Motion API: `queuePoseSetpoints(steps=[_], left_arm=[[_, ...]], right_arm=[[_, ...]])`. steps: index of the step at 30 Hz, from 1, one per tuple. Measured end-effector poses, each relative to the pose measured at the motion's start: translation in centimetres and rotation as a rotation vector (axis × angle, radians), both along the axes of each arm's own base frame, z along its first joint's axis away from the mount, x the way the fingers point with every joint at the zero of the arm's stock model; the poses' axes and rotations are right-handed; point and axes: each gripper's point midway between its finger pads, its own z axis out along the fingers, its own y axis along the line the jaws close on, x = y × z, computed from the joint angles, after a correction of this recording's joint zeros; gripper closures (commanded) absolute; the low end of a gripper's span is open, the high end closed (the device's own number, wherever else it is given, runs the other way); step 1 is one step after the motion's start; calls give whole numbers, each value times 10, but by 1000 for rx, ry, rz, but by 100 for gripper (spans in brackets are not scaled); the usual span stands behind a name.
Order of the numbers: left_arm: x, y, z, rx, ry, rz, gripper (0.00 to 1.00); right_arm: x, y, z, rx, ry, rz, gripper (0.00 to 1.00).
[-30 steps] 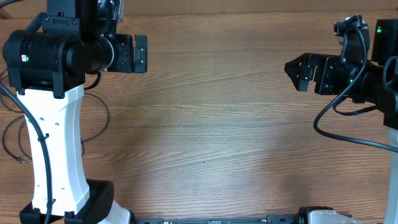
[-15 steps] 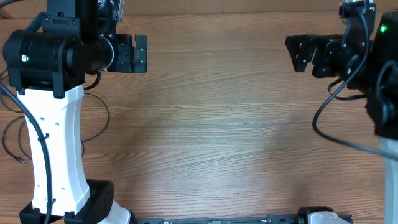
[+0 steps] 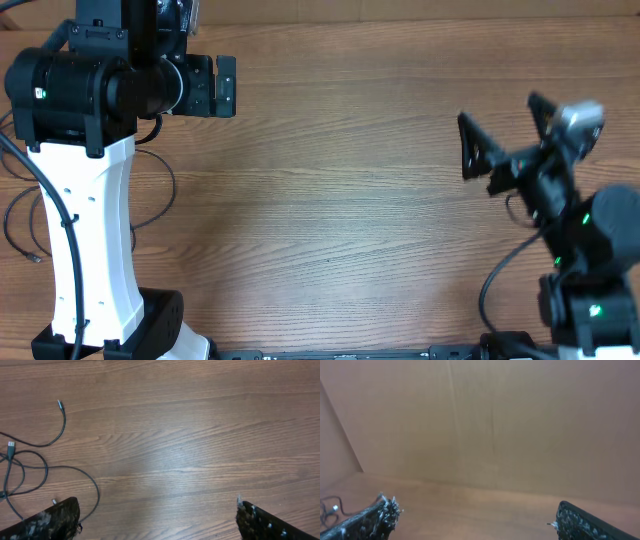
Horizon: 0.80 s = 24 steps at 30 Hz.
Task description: Untangle cables
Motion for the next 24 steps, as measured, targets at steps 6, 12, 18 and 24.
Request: queuePoseSetpoints(steps=[6, 12, 18, 24], left_arm=[[0, 0, 0, 0, 1, 0, 0], [0, 0, 0, 0, 0, 0, 1], [0, 0, 0, 0, 1, 0, 0], [0, 0, 0, 0, 0, 0, 1]], right_arm=[[-25, -8, -39, 6, -114, -39, 0], [-42, -9, -78, 11, -162, -46, 0], [-54, -10, -104, 16, -229, -46, 0], [-61, -7, -140, 19, -227, -36, 0]])
